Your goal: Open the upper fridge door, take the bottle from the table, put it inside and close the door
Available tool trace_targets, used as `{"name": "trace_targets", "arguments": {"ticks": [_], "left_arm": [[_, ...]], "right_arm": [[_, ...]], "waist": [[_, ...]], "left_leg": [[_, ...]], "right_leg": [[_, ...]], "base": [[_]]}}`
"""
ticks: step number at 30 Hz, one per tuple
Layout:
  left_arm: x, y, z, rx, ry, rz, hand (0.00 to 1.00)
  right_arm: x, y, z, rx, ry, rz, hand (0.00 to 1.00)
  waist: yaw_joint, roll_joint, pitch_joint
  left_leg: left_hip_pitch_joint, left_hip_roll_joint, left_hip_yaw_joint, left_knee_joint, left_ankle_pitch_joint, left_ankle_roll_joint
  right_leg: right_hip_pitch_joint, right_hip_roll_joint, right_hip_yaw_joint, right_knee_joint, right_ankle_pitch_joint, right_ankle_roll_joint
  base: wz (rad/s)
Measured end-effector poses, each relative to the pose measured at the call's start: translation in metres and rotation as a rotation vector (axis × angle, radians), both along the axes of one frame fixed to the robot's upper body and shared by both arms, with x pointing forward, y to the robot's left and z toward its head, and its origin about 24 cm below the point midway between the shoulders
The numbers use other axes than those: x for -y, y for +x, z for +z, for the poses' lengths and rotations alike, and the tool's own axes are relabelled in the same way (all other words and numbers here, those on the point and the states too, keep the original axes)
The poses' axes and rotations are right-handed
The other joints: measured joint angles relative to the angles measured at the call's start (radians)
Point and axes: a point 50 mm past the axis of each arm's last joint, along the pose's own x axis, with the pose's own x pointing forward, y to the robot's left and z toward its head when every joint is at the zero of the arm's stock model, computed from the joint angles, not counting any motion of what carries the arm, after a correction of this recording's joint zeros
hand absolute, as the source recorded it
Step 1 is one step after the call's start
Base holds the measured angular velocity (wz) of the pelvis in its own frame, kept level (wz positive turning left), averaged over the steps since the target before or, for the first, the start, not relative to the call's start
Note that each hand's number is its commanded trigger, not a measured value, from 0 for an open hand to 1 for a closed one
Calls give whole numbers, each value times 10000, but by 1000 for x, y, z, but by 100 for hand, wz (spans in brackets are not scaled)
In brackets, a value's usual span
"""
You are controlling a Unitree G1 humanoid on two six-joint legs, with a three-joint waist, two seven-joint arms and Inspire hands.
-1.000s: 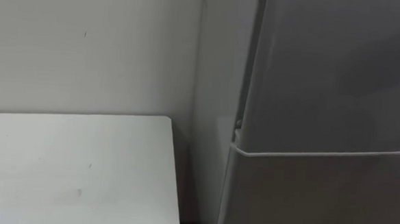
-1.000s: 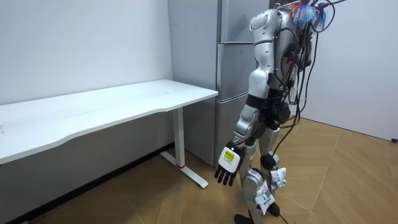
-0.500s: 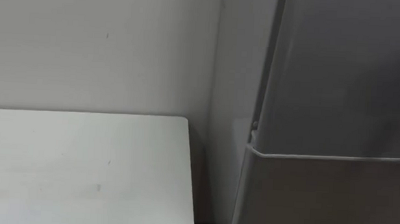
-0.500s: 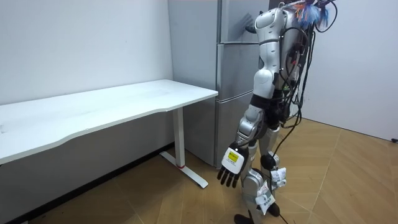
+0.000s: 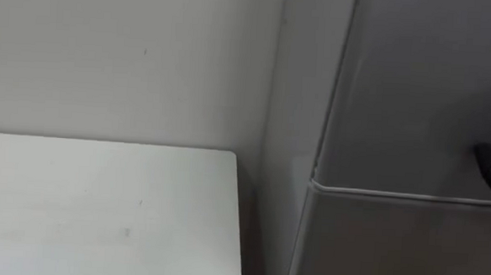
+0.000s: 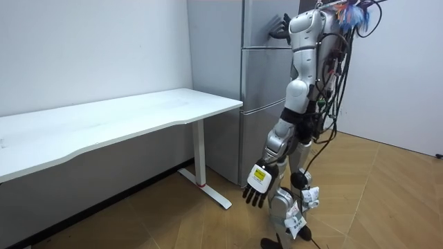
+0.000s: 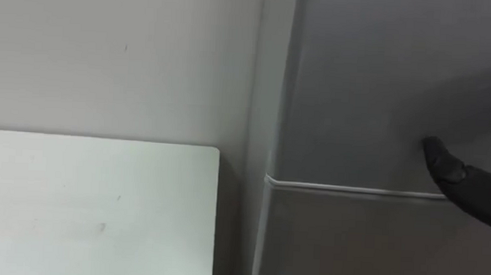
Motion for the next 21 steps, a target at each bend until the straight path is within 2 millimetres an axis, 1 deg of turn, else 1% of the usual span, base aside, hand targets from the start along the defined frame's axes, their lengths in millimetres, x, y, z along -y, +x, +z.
{"name": "trace_targets", "arguments": {"ticks": [4,7,11,18,21], "left_arm": [[1,-1,-1,-170,-79,-67,0],[1,-2,-1,-202,-118,-46,0],[2,-1,-1,-232,-152,-129,0],[2,-3,-1,-278,-194,-139,0],[4,-4,-1,-321,-279,-249,0]], "right_arm": [[3,5,-8,-470,-311,-275,0],[3,9,-16,-823,-815,-591,0],[2,12,-26,-924,-600,-847,0],[3,11,-29,-759,-406,-1175,0],[4,11,-29,-734,-324,-1178,0]], "waist": [[3,-3,-7],[25,-8,-14],[32,-19,-12],[27,-13,-15],[6,45,-50]], "left_leg": [[-1,-2,-98,-5,-3,2],[26,13,-56,7,-1,4],[13,19,-71,-3,-1,4],[-67,3,-136,19,-6,13],[-62,-10,-163,70,-5,17]], "right_leg": [[13,0,-46,9,59,-7],[16,20,13,27,94,-22],[15,15,1,19,126,-21],[2,-9,-71,-7,139,-3],[6,-5,-101,-2,140,-3]], "base": [[2],[-3],[-1],[2],[1]]}}
